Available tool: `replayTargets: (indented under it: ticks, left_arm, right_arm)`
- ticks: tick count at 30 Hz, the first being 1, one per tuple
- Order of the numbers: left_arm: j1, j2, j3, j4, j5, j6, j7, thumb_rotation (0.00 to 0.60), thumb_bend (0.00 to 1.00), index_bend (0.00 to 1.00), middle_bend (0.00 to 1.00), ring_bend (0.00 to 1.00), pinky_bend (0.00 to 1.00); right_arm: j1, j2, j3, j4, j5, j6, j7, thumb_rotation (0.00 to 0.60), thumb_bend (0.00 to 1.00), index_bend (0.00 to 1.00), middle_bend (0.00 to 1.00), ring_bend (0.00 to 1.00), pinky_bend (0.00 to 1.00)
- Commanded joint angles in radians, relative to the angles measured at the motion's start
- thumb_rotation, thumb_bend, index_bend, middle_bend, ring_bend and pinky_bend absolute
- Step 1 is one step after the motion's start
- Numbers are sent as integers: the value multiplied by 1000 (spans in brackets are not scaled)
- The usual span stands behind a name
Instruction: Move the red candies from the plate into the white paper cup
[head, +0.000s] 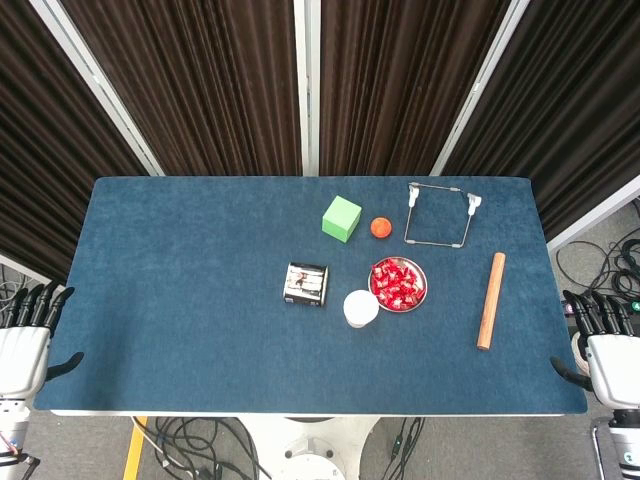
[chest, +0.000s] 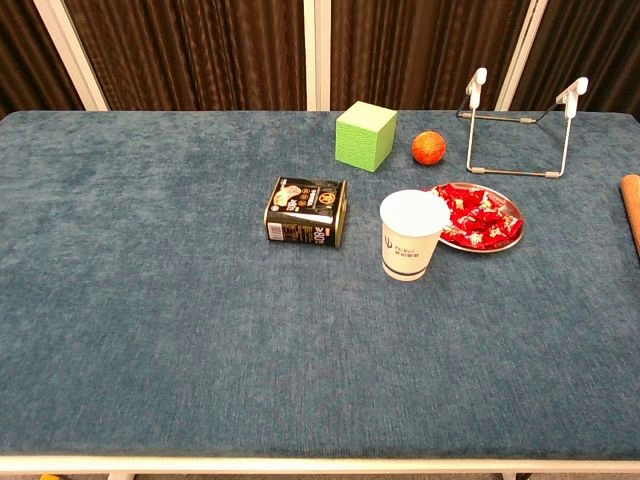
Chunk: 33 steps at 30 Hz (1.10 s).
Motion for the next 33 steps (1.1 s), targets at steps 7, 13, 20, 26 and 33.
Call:
replayTargets:
  ticks: [7,13,20,26,33]
  left_arm:
    - [4,3,1,-4,-3,1,1,600,0,162,136,82,89]
    - [1,5,0,-9,2,1,4,600,0,162,136,83,89]
    - [-3,16,-4,-12,10,3,4,600,0,162,136,83,89]
    - [-4,24,-7,-20,10,5,6,600,0,162,136,83,89]
    - [-3,27,-8,-19,4,2,3,600,0,162,136,83,89]
  right_arm:
    - [0,-3,2,4,4,-2,13,600,101,38,137,0,26]
    - [45,22,6,-16,15,-86,36,600,118,78,137,0,27]
    - [183,9,53,-1,40,-261,3,600,206,285,162,0,30]
    - [323,-95,99,75,105,-440,-4,600,111,374,188,0,51]
    - [457,-253,125,228,206,-615,-50,600,85,391,191,0,53]
